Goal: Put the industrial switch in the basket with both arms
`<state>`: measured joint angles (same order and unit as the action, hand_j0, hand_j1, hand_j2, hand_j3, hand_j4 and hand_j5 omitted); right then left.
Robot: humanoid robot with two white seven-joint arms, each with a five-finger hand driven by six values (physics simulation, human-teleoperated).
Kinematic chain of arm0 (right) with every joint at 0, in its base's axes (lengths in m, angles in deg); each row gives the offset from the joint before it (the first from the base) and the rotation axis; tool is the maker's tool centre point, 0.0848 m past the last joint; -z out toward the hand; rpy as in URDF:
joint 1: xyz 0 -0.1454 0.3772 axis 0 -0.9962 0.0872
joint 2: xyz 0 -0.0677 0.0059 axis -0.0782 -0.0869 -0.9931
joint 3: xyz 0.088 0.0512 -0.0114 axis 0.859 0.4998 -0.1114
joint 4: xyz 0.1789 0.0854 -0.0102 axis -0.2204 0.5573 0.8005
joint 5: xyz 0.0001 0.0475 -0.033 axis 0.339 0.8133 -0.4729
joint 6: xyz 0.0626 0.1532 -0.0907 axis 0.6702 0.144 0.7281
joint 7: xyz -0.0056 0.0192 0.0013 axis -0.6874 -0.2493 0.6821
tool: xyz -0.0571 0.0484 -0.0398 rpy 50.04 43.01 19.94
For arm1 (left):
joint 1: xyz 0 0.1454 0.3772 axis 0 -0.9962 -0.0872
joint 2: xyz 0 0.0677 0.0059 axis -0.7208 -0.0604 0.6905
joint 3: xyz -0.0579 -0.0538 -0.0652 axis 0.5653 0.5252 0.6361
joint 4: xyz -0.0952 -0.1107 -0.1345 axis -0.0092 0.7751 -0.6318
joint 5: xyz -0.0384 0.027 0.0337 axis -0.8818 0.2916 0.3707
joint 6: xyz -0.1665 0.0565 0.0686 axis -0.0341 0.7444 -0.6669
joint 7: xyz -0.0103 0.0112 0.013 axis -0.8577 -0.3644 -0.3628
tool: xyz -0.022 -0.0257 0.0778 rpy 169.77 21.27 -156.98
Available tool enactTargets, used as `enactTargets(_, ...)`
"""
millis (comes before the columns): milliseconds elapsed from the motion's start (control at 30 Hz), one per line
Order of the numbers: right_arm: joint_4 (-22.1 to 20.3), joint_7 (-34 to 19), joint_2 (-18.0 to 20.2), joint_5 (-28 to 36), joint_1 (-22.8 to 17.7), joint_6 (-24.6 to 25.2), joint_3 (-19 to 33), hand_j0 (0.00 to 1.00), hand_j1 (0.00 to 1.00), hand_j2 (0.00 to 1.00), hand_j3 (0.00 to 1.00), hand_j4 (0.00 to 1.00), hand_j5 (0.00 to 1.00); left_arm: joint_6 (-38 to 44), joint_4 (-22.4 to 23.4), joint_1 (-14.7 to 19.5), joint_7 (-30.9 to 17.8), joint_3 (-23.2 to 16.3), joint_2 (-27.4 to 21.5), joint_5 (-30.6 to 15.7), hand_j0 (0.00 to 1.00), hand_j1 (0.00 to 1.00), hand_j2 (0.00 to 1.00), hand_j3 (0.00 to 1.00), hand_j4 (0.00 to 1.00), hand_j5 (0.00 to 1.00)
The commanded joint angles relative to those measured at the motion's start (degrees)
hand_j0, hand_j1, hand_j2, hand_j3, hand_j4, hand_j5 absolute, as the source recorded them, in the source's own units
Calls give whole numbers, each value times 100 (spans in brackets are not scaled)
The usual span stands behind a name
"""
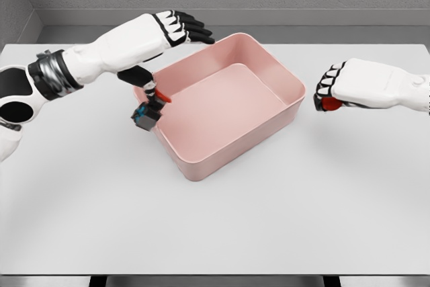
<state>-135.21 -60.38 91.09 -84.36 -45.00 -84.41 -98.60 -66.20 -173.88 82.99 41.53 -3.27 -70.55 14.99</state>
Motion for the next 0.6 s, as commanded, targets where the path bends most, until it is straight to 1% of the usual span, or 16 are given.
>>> enactTargets(0, 31, 4, -117, 33, 9, 9, 0, 46, 46, 46, 46, 46, 46, 16, -54, 9, 16, 9, 4, -70, 100, 100, 100, 100, 100, 100)
enactTargets(133, 128, -4, -266, 24, 62, 9, 0, 46, 46, 46, 46, 46, 46, 16, -98, 132, 16, 17, 22, -70, 100, 100, 100, 100, 100, 100)
enactTargets(267, 207, -4, -381, 24, 141, 9, -9, 46, 46, 46, 46, 46, 46, 16, -273, 369, 16, 52, 145, -70, 100, 100, 100, 100, 100, 100)
enactTargets(333, 374, -4, -539, 15, 185, 9, -27, 46, 46, 46, 46, 46, 46, 16, -221, 325, 7, 17, 136, 106, 100, 100, 100, 100, 100, 100)
enactTargets(467, 392, -4, -600, 24, 264, 9, -18, 46, 46, 46, 46, 46, 46, 16, -256, 343, 7, 70, 84, 97, 100, 100, 100, 100, 100, 100)
enactTargets(500, 400, -4, -671, 15, 272, 9, -18, 46, 46, 46, 46, 46, 46, 16, -247, 334, 7, 79, 48, 79, 100, 100, 100, 100, 100, 100)
enactTargets(567, 400, -4, -724, 15, 351, 9, -27, 46, 46, 46, 46, 46, 46, 16, -256, 325, 7, 131, -162, 44, 100, 100, 100, 100, 100, 100)
